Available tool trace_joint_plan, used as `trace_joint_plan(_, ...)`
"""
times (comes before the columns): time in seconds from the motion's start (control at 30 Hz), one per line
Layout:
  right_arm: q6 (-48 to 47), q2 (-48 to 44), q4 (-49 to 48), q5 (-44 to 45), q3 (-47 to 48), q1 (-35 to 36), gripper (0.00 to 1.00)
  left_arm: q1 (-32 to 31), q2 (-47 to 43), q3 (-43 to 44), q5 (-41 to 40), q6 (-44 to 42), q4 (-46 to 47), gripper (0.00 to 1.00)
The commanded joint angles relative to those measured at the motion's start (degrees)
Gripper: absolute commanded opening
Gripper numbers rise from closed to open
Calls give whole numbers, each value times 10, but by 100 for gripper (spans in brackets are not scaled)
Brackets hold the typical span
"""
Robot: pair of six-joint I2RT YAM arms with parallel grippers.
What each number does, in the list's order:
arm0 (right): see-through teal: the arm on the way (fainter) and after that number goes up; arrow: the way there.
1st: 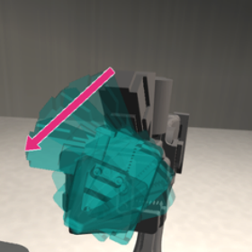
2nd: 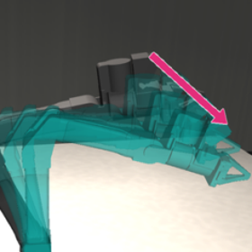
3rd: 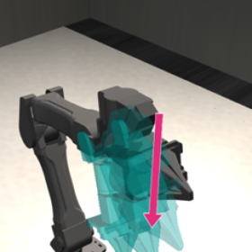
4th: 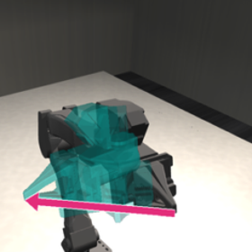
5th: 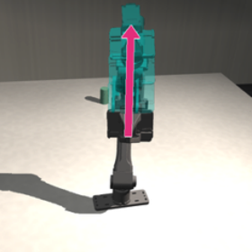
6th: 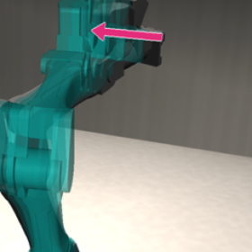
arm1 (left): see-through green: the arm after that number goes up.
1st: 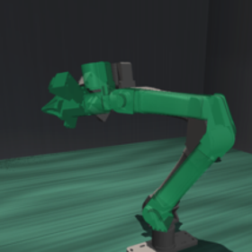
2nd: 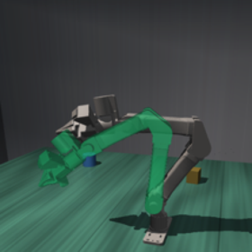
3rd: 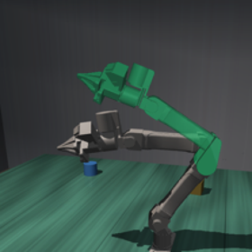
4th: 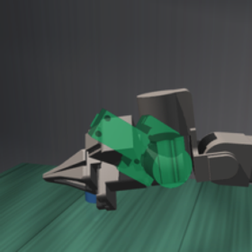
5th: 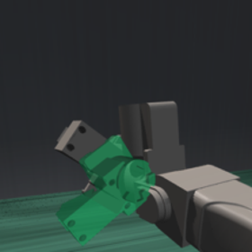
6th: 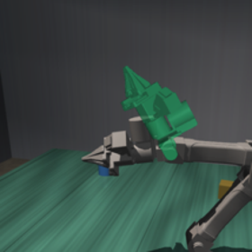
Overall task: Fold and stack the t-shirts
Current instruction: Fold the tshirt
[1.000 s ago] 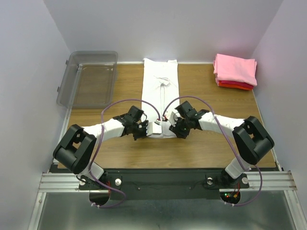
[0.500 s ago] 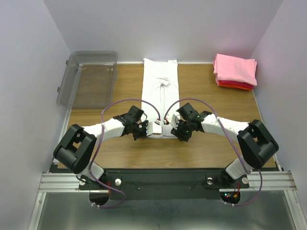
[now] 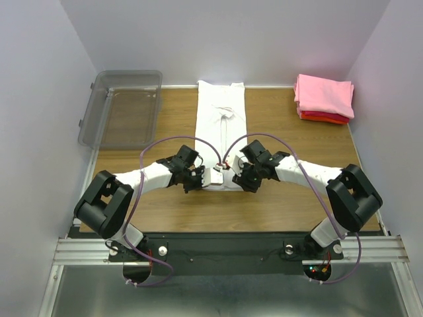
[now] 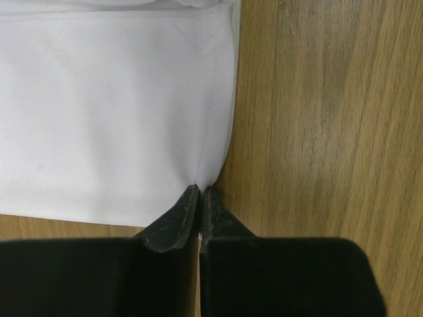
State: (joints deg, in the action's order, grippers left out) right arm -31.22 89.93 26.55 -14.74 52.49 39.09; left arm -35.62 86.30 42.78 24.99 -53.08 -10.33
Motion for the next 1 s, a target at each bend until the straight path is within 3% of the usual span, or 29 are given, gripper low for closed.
trace_joint_plan(0.0,-8,-22,-15,0,24,5,43,-2,8,13,3,0,-26,1)
trace_joint_plan(0.53,9,52,-83,-20,-47,23,40,-3,8,10,3,8,-29,4)
trace_joint_plan(0.87,32,11,-78,26,-65,24,1,2,-22,11,12,32,-35,0)
trace_joint_plan(0.97,41,-23,-39,17,-51,23,1,4,-58,11,21,38,-43,0)
